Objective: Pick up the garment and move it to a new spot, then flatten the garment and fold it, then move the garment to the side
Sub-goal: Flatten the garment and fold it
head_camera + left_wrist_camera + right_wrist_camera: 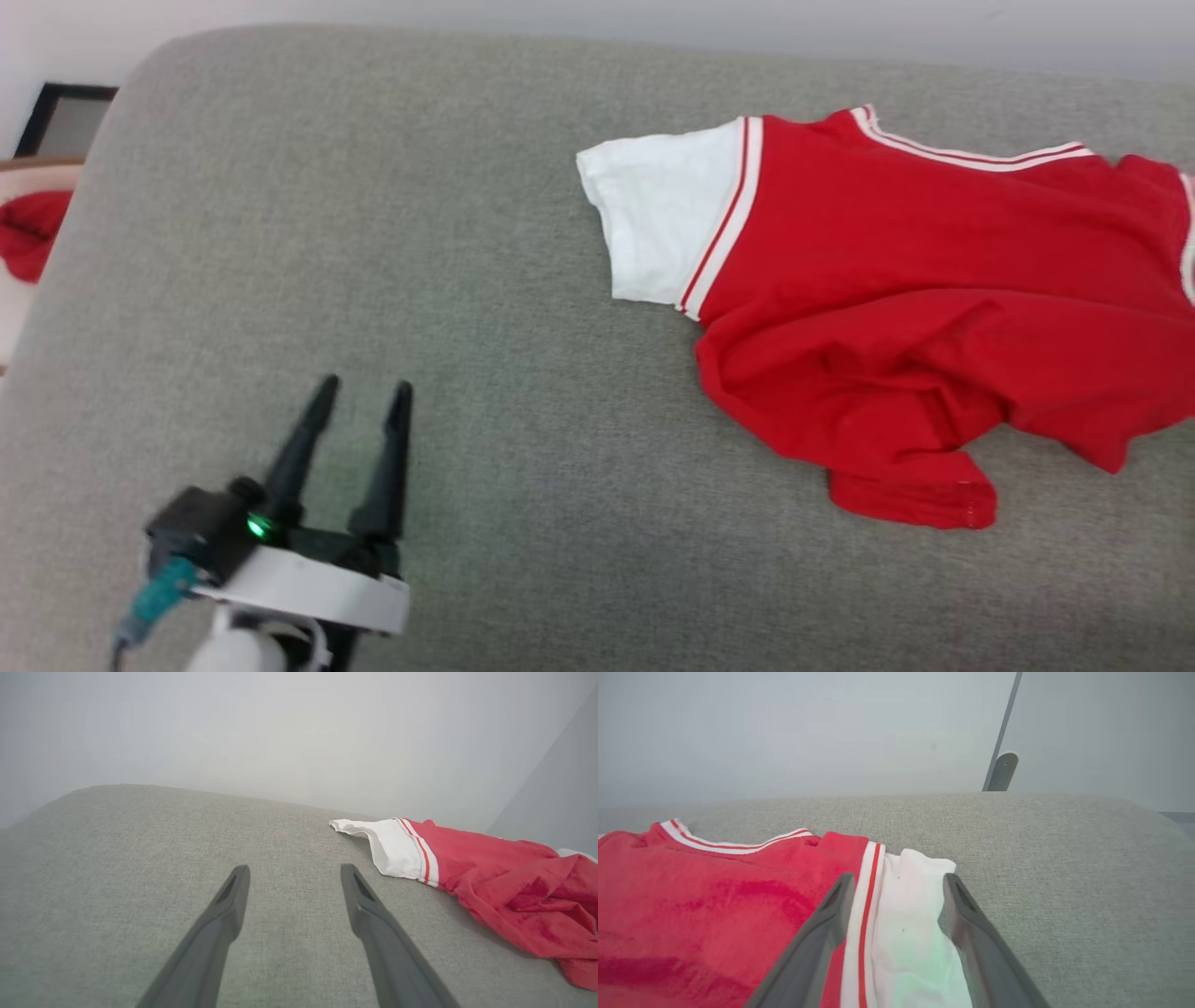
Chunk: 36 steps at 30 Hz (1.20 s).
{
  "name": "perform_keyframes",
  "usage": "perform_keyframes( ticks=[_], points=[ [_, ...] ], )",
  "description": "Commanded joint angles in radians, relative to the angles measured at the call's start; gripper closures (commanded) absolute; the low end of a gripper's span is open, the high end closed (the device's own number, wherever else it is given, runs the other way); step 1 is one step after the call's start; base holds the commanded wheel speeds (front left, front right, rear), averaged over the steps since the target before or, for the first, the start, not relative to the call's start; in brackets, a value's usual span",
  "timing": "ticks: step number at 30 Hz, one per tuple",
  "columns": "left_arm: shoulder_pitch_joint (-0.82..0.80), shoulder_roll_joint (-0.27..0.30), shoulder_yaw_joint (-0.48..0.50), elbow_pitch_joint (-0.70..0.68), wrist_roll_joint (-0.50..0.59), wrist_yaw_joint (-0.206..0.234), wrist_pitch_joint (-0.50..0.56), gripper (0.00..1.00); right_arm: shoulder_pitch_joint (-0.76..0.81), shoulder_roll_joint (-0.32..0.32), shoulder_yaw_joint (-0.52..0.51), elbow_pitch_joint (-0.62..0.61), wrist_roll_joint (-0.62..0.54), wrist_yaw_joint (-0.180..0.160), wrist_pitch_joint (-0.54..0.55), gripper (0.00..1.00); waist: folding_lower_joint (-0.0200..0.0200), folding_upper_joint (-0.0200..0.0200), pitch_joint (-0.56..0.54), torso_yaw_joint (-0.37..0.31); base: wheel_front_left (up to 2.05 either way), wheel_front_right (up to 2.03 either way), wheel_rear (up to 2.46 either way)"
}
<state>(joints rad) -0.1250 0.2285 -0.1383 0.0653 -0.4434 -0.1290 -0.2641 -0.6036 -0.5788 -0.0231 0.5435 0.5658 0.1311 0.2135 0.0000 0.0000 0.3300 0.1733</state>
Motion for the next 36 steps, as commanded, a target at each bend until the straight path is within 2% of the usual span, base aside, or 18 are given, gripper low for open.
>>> perform_keyframes(
  ticks=[1, 5, 9, 14, 17, 20, 29, 33, 36],
  points=[
    [-0.02, 0.022, 0.006, -0.007, 0.003, -0.003, 0.0, 0.0, 0.034, 0.014, -0.016, -0.028, -0.015, -0.001, -0.017, 0.0, 0.0, 0.0, -0.017, -0.018, 0.0, 0.0, 0.0],
    [-0.078, 0.11, 0.005, -0.034, 0.0, -0.003, 0.028, 0.0, 0.12, 0.073, -0.021, -0.182, -0.013, -0.001, -0.072, 0.0, 0.0, 0.0, -0.037, -0.048, 0.0, 0.0, 0.0],
    [-0.178, 0.224, -0.018, -0.079, -0.027, -0.003, 0.11, 0.0, 0.224, 0.114, 0.023, -0.359, -0.033, -0.001, -0.102, 0.0, 0.0, 0.0, -0.042, -0.087, 0.0, 0.0, 0.0],
    [-0.364, 0.363, -0.078, -0.068, -0.156, -0.002, 0.255, 0.0, 0.331, 0.205, 0.054, -0.543, -0.06, -0.001, -0.121, 0.0, 0.0, 0.0, -0.022, -0.153, 0.0, 0.0, 0.0],
    [-0.482, 0.424, -0.146, -0.022, -0.251, -0.002, 0.346, 0.0, 0.372, 0.258, 0.075, -0.607, -0.077, -0.001, -0.126, 0.0, 0.0, 0.0, 0.001, -0.2, 0.0, 0.0, 0.0],
    [-0.608, 0.494, -0.234, 0.04, -0.329, -0.001, 0.436, 0.0, 0.395, 0.301, 0.104, -0.648, -0.097, -0.001, -0.122, 0.0, 0.0, 0.0, 0.029, -0.253, 0.0, 0.0, 0.0],
    [-0.943, 0.639, -0.637, 0.204, -0.516, -0.001, 0.723, 0.0, 0.378, 0.36, 0.175, -0.698, -0.123, -0.001, -0.151, 0.0, 0.0, 0.0, 0.14, -0.408, 0.0, 0.0, 0.0],
    [-1.047, 0.704, -0.777, 0.243, -0.58, -0.001, 0.799, 0.0, 0.364, 0.377, 0.21, -0.706, -0.126, -0.001, -0.175, 0.0, 0.0, 0.0, 0.189, -0.468, 0.0, 0.0, 0.0],
    [-1.108, 0.725, -0.853, 0.274, -0.613, -0.001, 0.814, 0.0, 0.36, 0.385, 0.225, -0.705, -0.124, -0.001, -0.19, 0.0, 0.0, 0.0, 0.216, -0.498, 0.0, 0.0, 0.0]
  ],
)
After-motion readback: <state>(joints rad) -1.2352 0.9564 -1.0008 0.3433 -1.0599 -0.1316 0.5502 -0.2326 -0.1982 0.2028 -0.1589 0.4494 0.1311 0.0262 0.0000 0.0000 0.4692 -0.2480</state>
